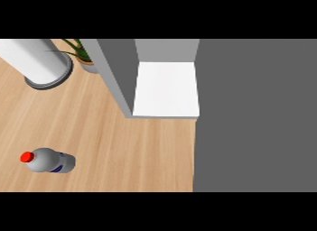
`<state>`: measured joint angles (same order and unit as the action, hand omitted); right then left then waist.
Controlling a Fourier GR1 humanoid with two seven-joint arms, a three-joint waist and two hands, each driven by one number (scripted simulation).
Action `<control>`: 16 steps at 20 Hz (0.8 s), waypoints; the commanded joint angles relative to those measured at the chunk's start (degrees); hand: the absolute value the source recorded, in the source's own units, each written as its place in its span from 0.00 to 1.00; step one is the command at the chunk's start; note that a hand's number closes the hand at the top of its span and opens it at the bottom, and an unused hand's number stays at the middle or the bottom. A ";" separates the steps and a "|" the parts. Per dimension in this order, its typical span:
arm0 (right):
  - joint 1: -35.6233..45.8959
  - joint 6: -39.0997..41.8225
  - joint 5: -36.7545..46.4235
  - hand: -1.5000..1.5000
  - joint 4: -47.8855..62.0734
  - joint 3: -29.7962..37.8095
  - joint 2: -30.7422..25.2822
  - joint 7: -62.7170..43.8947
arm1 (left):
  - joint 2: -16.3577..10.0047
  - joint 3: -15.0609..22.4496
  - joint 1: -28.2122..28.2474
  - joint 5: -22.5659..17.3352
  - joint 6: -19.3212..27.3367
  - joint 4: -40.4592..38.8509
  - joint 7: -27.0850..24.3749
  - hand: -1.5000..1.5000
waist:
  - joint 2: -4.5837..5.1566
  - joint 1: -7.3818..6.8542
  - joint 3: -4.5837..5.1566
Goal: Pick up the bottled water, place it into the cabinet and close the cabinet
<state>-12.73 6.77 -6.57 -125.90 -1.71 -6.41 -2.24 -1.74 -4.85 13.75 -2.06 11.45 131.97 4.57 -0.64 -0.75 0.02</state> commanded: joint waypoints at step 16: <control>-21.98 7.13 -9.74 0.00 -22.49 -0.07 -1.01 -5.95 | 1.73 18.14 31.51 -2.16 9.05 16.53 -7.82 0.00 | 0.12 0.36 0.01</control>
<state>-30.68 14.77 -13.31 -138.43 -1.02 -8.04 -3.78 -0.22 8.72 40.39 -3.58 19.32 142.23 -0.98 -0.50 -0.25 0.00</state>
